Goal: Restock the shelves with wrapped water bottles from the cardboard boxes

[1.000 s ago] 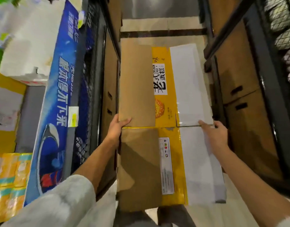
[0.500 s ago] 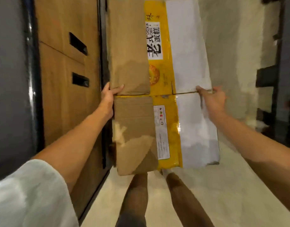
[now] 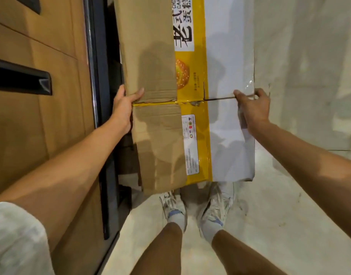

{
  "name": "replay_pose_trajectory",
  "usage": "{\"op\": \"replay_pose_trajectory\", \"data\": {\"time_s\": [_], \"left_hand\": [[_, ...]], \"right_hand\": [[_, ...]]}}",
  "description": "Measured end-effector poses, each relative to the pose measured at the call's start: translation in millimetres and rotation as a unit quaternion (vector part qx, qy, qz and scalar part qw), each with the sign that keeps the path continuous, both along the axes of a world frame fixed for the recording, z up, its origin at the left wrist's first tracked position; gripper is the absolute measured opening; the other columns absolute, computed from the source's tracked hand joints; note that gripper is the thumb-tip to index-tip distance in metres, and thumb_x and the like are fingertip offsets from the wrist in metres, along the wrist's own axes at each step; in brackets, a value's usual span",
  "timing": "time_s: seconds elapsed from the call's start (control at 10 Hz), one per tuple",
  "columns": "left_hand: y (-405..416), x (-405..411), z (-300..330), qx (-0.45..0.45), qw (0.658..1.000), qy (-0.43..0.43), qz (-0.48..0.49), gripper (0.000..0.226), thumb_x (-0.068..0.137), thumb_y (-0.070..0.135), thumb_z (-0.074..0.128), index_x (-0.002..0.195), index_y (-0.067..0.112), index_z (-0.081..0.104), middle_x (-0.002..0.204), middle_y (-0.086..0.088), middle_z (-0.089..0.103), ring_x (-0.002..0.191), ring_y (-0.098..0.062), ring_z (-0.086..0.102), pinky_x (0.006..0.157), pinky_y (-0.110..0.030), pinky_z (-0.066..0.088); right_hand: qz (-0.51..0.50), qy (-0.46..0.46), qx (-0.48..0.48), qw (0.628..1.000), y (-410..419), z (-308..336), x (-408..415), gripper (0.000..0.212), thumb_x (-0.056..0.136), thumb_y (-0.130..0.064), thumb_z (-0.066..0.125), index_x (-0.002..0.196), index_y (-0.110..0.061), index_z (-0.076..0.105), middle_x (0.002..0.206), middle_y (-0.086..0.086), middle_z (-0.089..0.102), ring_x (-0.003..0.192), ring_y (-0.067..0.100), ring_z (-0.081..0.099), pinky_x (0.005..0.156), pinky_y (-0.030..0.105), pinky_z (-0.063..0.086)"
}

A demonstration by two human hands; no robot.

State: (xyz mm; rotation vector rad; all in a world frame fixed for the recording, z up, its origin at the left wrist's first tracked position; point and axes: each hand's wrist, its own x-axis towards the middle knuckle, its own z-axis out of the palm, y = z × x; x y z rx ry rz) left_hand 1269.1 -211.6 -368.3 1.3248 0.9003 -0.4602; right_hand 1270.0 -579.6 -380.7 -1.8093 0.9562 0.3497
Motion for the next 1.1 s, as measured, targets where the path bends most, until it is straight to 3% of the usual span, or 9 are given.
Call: {"op": "replay_pose_trajectory", "data": {"time_s": [0.1,0.3,0.4,0.5,0.7,0.8,0.9,1.0,1.1], "left_hand": [[2.3,5.0,-20.5,0.007,1.000,0.004,0.002,0.054,0.088,0.022,0.081,0.136,0.022,0.058,0.124,-0.002,0.075,0.114,-0.023,0.072,0.098,-0.051,0.058],[1.9,21.2,-48.6,0.014,0.999,0.009,-0.034,0.049,0.091,0.025,0.079,0.135,0.025,0.057,0.125,0.001,0.074,0.114,-0.017,0.071,0.093,-0.041,0.060],[-9.1,30.9,-63.1,0.010,0.998,0.038,-0.048,0.043,0.090,0.028,0.080,0.129,0.025,0.060,0.120,0.001,0.075,0.111,-0.018,0.072,0.095,-0.045,0.060],[-18.0,33.4,-79.0,0.019,0.996,0.056,-0.065,0.055,0.088,0.032,0.082,0.137,0.022,0.056,0.120,0.002,0.075,0.108,-0.017,0.073,0.096,-0.045,0.060],[-10.4,38.6,-94.8,0.096,0.992,0.071,-0.045,0.053,0.092,0.039,0.077,0.136,0.023,0.052,0.121,0.002,0.071,0.109,-0.020,0.070,0.092,-0.042,0.060],[-5.6,39.8,-98.6,0.147,0.984,0.080,-0.064,0.045,0.094,0.046,0.072,0.132,0.028,0.054,0.119,0.001,0.069,0.108,-0.022,0.068,0.096,-0.047,0.059],[-7.9,36.1,-94.9,0.200,0.969,0.110,-0.098,0.052,0.095,0.054,0.068,0.133,0.022,0.056,0.122,-0.001,0.066,0.112,-0.024,0.064,0.100,-0.048,0.056],[-11.7,28.6,-82.0,0.275,0.938,0.141,-0.159,0.056,0.097,0.051,0.065,0.137,0.013,0.054,0.133,-0.006,0.058,0.119,-0.027,0.059,0.103,-0.045,0.053],[-21.2,5.9,-46.9,0.295,0.920,0.158,-0.202,0.051,0.099,0.042,0.059,0.139,0.011,0.053,0.138,-0.008,0.056,0.121,-0.030,0.057,0.101,-0.040,0.050]], "right_hand": [[0.015,0.005,-0.003,1.000,7.3,-18.5,13.3,0.054,0.081,-0.047,0.085,0.117,-0.016,0.060,0.114,0.006,0.074,0.096,0.016,0.070,0.092,0.030,0.058],[0.026,0.023,-0.006,0.999,3.3,-50.9,17.0,0.066,0.076,-0.059,0.081,0.120,-0.013,0.065,0.116,0.001,0.075,0.107,0.018,0.071,0.102,0.035,0.056],[0.009,0.032,-0.010,0.999,-5.4,-53.9,11.3,0.060,0.083,-0.053,0.078,0.126,-0.013,0.065,0.108,-0.011,0.071,0.104,0.014,0.068,0.101,0.032,0.052],[-0.002,0.044,-0.018,0.999,-13.3,-64.9,2.8,0.063,0.093,-0.042,0.075,0.143,-0.008,0.053,0.113,-0.008,0.059,0.111,0.017,0.059,0.097,0.027,0.043],[0.032,0.060,0.010,0.998,-4.7,-83.3,3.9,0.051,0.089,-0.049,0.075,0.127,-0.016,0.062,0.119,-0.001,0.072,0.110,0.021,0.069,0.101,0.037,0.053],[0.056,0.066,0.003,0.996,2.7,-87.5,4.4,0.056,0.088,-0.057,0.072,0.125,-0.017,0.057,0.118,0.002,0.070,0.109,0.026,0.068,0.102,0.046,0.055],[0.090,0.084,-0.009,0.992,8.5,-75.3,4.0,0.055,0.094,-0.052,0.069,0.129,-0.016,0.048,0.117,0.003,0.065,0.109,0.029,0.067,0.088,0.041,0.058],[0.153,0.054,-0.046,0.986,8.8,-52.2,1.0,0.055,0.100,-0.028,0.068,0.145,-0.010,0.043,0.130,0.003,0.059,0.110,0.022,0.065,0.069,0.008,0.048],[0.198,0.047,-0.078,0.976,13.4,-10.7,-14.1,0.059,0.100,-0.024,0.065,0.152,-0.010,0.041,0.148,0.013,0.052,0.131,0.030,0.055,0.092,0.008,0.037]]}}
